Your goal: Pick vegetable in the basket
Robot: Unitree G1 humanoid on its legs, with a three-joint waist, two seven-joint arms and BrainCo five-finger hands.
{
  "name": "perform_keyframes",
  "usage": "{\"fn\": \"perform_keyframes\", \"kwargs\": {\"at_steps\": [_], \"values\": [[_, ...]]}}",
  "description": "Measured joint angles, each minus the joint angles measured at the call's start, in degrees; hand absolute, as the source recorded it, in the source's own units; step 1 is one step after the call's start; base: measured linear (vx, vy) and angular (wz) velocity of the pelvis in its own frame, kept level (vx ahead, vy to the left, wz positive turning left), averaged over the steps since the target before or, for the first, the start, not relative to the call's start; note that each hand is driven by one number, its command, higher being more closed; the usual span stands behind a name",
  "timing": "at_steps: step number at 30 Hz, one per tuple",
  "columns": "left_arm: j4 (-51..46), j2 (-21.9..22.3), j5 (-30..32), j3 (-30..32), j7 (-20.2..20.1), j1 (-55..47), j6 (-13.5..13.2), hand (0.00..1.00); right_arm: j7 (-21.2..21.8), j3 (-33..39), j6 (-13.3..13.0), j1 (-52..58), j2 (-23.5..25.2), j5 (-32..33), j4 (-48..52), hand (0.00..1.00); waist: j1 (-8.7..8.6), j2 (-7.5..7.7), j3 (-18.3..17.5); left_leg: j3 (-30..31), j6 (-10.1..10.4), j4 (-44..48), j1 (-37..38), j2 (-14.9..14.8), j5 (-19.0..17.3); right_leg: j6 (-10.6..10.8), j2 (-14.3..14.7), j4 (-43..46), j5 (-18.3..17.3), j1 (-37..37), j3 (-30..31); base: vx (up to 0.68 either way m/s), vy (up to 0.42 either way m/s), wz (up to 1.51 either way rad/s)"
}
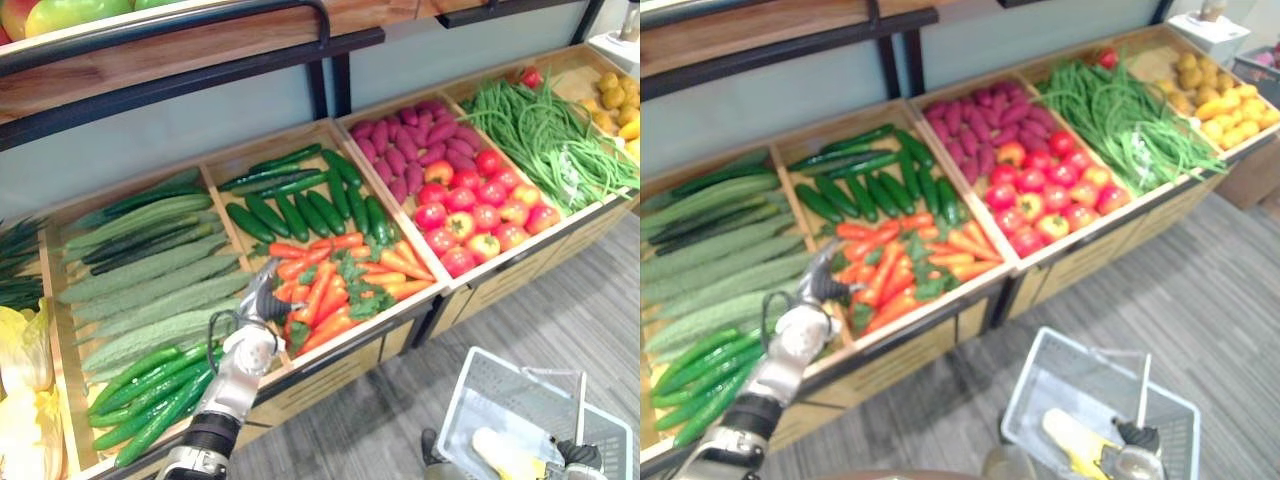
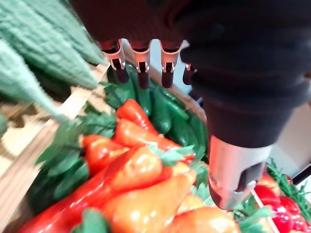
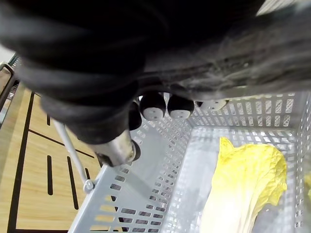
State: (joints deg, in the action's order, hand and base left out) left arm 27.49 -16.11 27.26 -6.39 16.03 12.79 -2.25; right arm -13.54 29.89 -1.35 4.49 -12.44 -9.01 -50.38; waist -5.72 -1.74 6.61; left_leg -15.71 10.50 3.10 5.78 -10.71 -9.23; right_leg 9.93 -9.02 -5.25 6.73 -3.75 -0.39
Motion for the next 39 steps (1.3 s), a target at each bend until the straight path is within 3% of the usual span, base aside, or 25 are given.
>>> {"fn": "perform_keyframes", "kwargs": {"at_steps": [5,16,20,21,39], "values": [[5.6,2.2,0.0,0.1,1.6,1.2,1.7,0.00,-0.2,-0.5,0.0,0.0,0.0,0.0,0.0,1.00,-0.30,0.07,0.0,0.1,0.0,0.1,-0.6,0.0,0.0,0.0,0.0,-0.7,0.6,-0.3,0.1,0.00,0.000,0.00],[14.5,4.2,-2.4,1.1,4.4,7.6,2.5,0.00,-0.6,-2.1,0.0,-1.4,0.0,0.0,0.1,1.00,-0.76,0.83,0.4,-1.8,0.0,0.0,-1.0,0.2,0.0,-0.1,0.3,-0.7,1.3,-2.3,2.2,-0.01,-0.011,-0.10],[16.3,4.7,-2.7,2.3,5.1,8.4,2.5,0.00,-0.9,-3.1,0.0,-1.9,0.0,0.0,0.1,1.00,-1.72,1.30,0.7,-2.2,0.0,-0.2,-1.0,0.0,0.0,-0.1,0.6,-0.7,1.3,-2.6,2.6,0.01,-0.019,-0.06],[16.3,4.7,-4.1,2.3,5.2,8.5,2.5,1.00,-0.9,-3.2,0.0,-1.9,0.0,0.0,0.1,1.00,-1.75,1.37,0.7,-2.4,0.0,-0.3,-1.0,0.0,0.0,-0.2,0.6,-0.7,1.4,-2.8,2.7,0.02,-0.019,-0.06],[16.2,4.7,-6.4,1.6,4.9,10.3,2.2,1.00,-1.2,-3.3,0.0,-1.8,0.6,0.0,0.0,1.00,-1.86,2.28,1.2,-2.3,0.0,-0.6,-0.1,-0.1,0.0,-0.2,0.7,-0.7,1.4,-2.0,2.4,0.00,-0.001,0.00]]}}
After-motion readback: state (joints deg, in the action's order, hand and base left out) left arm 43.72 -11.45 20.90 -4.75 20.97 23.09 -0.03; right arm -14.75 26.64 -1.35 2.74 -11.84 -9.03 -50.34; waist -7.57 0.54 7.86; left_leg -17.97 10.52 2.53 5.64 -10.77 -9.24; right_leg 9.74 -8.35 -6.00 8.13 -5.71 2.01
